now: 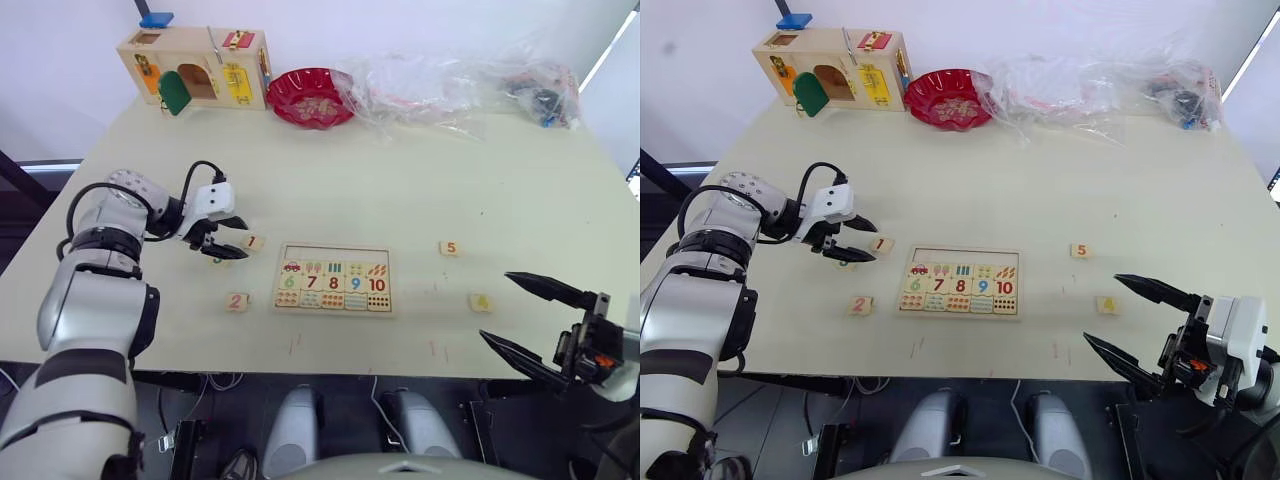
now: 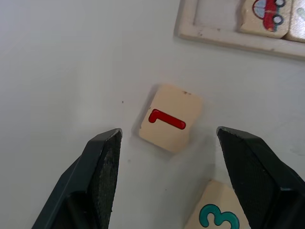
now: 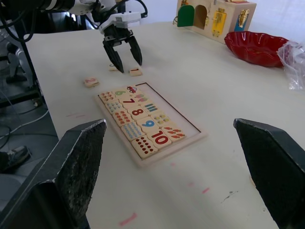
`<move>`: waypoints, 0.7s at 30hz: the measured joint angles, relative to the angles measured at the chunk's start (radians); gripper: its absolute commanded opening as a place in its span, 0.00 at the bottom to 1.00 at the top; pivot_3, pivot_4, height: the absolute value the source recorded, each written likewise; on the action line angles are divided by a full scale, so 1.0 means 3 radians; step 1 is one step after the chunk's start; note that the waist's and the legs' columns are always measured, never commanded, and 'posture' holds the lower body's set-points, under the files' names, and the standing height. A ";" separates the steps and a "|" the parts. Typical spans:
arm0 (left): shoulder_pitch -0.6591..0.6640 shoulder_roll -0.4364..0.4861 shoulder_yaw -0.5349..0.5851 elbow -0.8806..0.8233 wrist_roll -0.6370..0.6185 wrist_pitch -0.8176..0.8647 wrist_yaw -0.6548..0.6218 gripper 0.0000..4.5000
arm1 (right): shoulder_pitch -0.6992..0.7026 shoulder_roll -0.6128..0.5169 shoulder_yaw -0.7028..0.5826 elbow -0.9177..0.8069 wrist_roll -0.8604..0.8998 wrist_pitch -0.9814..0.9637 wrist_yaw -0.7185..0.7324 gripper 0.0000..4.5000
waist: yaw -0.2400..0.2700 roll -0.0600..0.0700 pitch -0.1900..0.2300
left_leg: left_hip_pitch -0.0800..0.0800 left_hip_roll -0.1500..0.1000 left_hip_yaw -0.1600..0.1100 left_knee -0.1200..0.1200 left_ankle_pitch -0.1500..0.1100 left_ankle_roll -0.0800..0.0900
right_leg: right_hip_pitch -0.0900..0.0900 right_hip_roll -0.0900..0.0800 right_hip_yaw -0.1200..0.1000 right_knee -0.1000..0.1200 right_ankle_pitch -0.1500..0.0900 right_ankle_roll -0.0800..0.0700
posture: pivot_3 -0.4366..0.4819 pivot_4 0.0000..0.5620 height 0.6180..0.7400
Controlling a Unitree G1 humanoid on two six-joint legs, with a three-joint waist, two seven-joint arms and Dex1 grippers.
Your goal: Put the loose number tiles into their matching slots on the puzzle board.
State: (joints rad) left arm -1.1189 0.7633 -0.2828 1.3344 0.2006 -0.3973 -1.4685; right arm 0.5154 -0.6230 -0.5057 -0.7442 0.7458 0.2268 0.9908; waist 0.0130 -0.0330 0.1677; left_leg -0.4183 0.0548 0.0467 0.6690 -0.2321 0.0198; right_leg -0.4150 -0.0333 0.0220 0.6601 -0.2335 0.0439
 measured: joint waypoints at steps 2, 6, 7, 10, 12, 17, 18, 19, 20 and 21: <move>0.0000 -0.0013 0.0025 0.0005 0.0027 0.0000 0.0032 0.76 | 0.0033 0.0001 0.0000 -0.0016 0.0000 -0.0007 -0.0007 1.00 | 0.0000 0.0000 0.0000 | 0.0000 0.0000 0.0000 0.0001 0.0000 0.0000 | 0.0000 0.0000 0.0000 0.0000 0.0000 -0.0001 | 0.48 0.27 1.00; 0.0000 -0.0030 0.0073 0.0013 0.0052 0.0014 0.0047 0.76 | 0.0085 0.0003 -0.0001 -0.0063 -0.0001 -0.0034 -0.0054 1.00 | 0.0002 0.0000 0.0000 | 0.0001 0.0000 0.0000 0.0001 0.0000 0.0000 | 0.0001 0.0000 0.0000 0.0001 0.0000 -0.0001 | 0.48 0.27 1.00; 0.0000 -0.0039 0.0100 0.0018 0.0059 0.0029 0.0047 0.66 | 0.0097 0.0004 -0.0001 -0.0082 -0.0001 -0.0041 -0.0059 1.00 | 0.0003 0.0000 0.0000 | 0.0001 0.0000 0.0000 0.0001 0.0000 0.0000 | 0.0001 0.0000 0.0000 0.0001 0.0000 -0.0001 | 0.48 0.27 1.00; 0.0002 -0.0055 0.0130 0.0022 0.0080 0.0035 0.0030 0.50 | 0.0121 0.0005 -0.0001 -0.0085 -0.0001 -0.0045 -0.0069 1.00 | 0.0003 0.0000 -0.0001 | 0.0001 0.0000 0.0000 0.0001 0.0000 0.0000 | 0.0001 0.0000 0.0000 0.0001 0.0000 -0.0001 | 0.48 0.27 1.00; 0.0011 -0.0062 0.0158 0.0022 0.0098 0.0034 0.0012 0.26 | 0.0138 0.0005 -0.0001 -0.0085 -0.0001 -0.0046 -0.0085 1.00 | 0.0001 0.0000 -0.0001 | 0.0001 0.0000 0.0000 0.0001 0.0000 0.0000 | 0.0001 0.0000 0.0000 0.0002 0.0000 -0.0001 | 0.48 0.27 1.00; 0.0056 -0.0062 0.0279 0.0022 0.0068 0.0038 -0.0080 0.21 | 0.0144 0.0005 -0.0001 -0.0087 -0.0002 -0.0050 -0.0125 1.00 | 0.0000 0.0000 0.0000 | 0.0001 0.0000 0.0000 0.0001 0.0000 0.0000 | 0.0001 0.0000 0.0000 0.0002 0.0000 -0.0001 | 0.48 0.27 1.00; 0.0066 -0.0062 0.0305 0.0022 0.0049 0.0044 -0.0112 0.21 | 0.0143 0.0005 -0.0001 -0.0088 -0.0004 -0.0053 -0.0126 1.00 | 0.0000 -0.0001 0.0000 | 0.0001 0.0000 0.0000 0.0001 0.0000 0.0000 | 0.0001 0.0000 0.0000 0.0002 0.0001 -0.0001 | 0.48 0.27 1.00; 0.0073 -0.0061 0.0335 0.0020 0.0038 0.0046 -0.0129 0.21 | 0.0143 0.0006 0.0000 -0.0088 -0.0007 -0.0060 -0.0127 1.00 | 0.0000 0.0000 0.0000 | 0.0001 0.0000 0.0000 0.0001 0.0000 0.0000 | 0.0001 0.0000 0.0000 0.0002 0.0001 -0.0001 | 0.48 0.27 1.00; 0.0078 -0.0058 0.0375 0.0016 0.0024 0.0054 -0.0145 0.21 | 0.0141 0.0007 0.0004 -0.0088 -0.0018 -0.0067 -0.0128 1.00 | 0.0000 -0.0001 0.0000 | 0.0001 0.0000 0.0000 0.0001 0.0000 0.0000 | 0.0001 0.0000 0.0000 0.0002 0.0000 -0.0001 | 0.48 0.27 1.00; 0.0078 -0.0055 0.0395 0.0010 0.0006 0.0060 -0.0154 0.21 | 0.0140 0.0008 0.0015 -0.0088 -0.0029 -0.0071 -0.0129 1.00 | 0.0000 -0.0001 -0.0001 | 0.0001 0.0000 0.0000 0.0001 0.0000 0.0000 | 0.0001 0.0000 0.0000 0.0002 0.0001 -0.0001 | 0.48 0.27 1.00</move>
State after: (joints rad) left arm -1.0954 0.7467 -0.1643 1.3374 0.2023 -0.3794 -1.5146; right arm 0.5574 -0.6206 -0.5013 -0.7705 0.7372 0.2056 0.9521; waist 0.0131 -0.0332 0.1675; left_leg -0.4180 0.0548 0.0466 0.6693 -0.2321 0.0198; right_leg -0.4148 -0.0333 0.0219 0.6606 -0.2333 0.0436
